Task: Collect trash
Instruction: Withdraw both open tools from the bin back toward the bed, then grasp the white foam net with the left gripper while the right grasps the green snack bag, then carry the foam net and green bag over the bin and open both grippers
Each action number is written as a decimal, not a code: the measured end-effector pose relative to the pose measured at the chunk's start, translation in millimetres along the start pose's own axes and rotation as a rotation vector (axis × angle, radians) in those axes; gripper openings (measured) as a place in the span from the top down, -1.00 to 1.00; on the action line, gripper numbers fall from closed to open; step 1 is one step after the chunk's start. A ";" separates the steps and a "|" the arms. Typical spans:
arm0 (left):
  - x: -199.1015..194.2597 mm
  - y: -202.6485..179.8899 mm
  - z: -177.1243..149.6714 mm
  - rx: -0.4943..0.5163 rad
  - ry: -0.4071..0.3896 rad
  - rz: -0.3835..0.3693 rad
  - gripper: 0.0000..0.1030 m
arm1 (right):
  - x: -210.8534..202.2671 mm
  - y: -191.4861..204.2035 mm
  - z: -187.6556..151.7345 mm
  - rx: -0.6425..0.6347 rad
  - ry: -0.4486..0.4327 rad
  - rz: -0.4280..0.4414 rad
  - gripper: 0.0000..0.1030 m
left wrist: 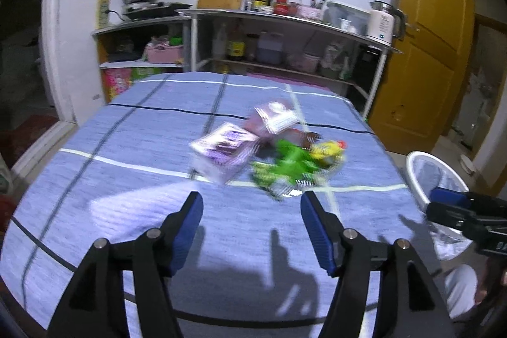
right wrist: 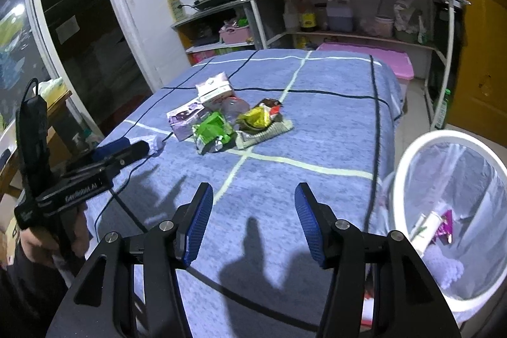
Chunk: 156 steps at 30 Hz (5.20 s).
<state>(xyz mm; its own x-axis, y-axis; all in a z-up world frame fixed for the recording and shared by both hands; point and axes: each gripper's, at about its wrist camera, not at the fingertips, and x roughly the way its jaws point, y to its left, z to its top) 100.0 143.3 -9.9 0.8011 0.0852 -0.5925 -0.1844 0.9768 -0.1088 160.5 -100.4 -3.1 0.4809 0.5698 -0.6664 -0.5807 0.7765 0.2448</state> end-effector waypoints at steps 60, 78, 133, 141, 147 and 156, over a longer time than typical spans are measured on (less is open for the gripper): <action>25.9 66.4 -22.0 -0.043 0.118 -0.005 0.51 | 136.1 63.4 56.4 -0.175 0.153 0.099 0.66; -5.7 -6.5 -15.0 -0.006 0.069 -0.109 0.52 | 40.0 30.3 34.6 -0.080 0.027 0.074 0.67; 36.5 -253.0 -9.9 0.274 0.189 -0.454 0.52 | -104.1 -157.5 -53.5 0.258 -0.055 -0.264 0.67; 46.0 -272.3 -15.9 0.306 0.220 -0.489 0.50 | -100.6 -169.8 -60.5 0.290 -0.015 -0.277 0.65; 51.8 -277.2 -17.2 0.311 0.236 -0.497 0.17 | -98.9 -174.4 -64.0 0.306 -0.005 -0.292 0.59; 52.2 -273.7 -15.5 0.297 0.228 -0.494 0.03 | -100.4 -173.9 -64.5 0.315 -0.015 -0.300 0.23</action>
<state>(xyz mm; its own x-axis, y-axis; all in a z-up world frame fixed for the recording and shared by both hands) 183.4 -122.7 -23.5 0.6037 -0.4029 -0.6879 0.3701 0.9059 -0.2058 170.8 -309.9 -24.3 0.6086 0.3086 -0.7310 -0.1858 0.9511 0.2468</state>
